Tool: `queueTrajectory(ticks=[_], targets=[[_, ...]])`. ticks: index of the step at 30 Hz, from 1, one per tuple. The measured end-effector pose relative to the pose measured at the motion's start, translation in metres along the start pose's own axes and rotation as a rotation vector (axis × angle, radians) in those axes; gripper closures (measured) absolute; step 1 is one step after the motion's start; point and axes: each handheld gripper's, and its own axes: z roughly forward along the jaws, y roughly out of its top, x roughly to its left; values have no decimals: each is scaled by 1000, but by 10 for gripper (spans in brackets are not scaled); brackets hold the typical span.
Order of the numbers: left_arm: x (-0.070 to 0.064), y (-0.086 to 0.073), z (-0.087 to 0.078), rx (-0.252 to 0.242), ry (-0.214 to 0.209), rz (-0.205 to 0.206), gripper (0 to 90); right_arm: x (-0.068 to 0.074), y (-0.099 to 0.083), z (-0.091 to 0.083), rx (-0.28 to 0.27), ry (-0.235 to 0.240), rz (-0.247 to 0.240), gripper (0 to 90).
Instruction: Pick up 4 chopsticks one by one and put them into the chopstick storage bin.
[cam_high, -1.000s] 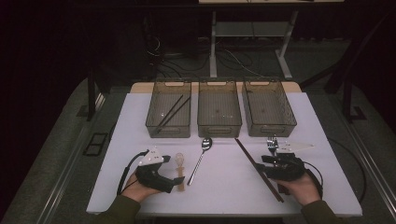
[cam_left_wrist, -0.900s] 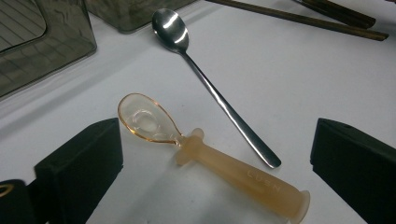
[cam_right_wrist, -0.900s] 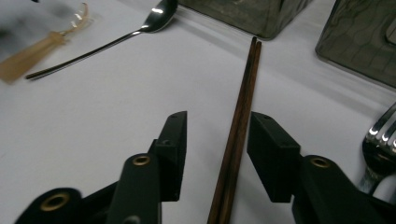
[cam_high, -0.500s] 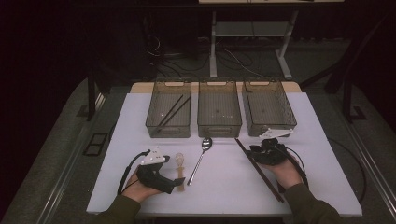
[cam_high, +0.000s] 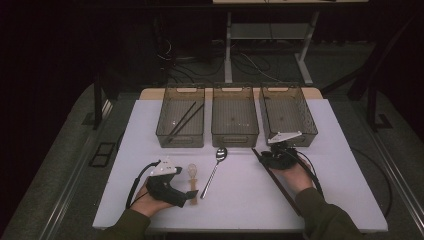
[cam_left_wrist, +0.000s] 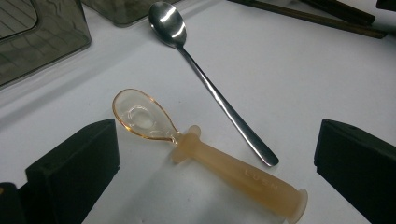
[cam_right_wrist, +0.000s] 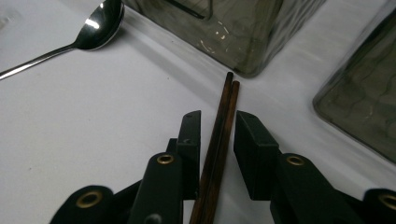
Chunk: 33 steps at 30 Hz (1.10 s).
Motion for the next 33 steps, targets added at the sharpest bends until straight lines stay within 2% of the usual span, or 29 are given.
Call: queueTrajectory(ticks=[4, 9, 14, 23, 30, 33], targets=[[0, 0, 0, 0, 0, -2, 0, 2, -1, 3, 12, -11, -10, 740], [-1, 0, 1, 0, 0, -3, 0, 7, -1, 6, 27, -33, -45, 776], [-1, 0, 1, 2, -1, -1, 0, 7, -2, 5, 26, -31, -39, 778], [-1, 0, 1, 2, -4, -1, 0, 14, 0, 7, 27, 32, -43, 783], [-1, 0, 0, 1, -1, 2, 0, 32, 3, 11, 39, 99, -100, 786], [0, 0, 0, 2, -2, 5, 0, 36, 3, 12, 42, 91, -123, 785]])
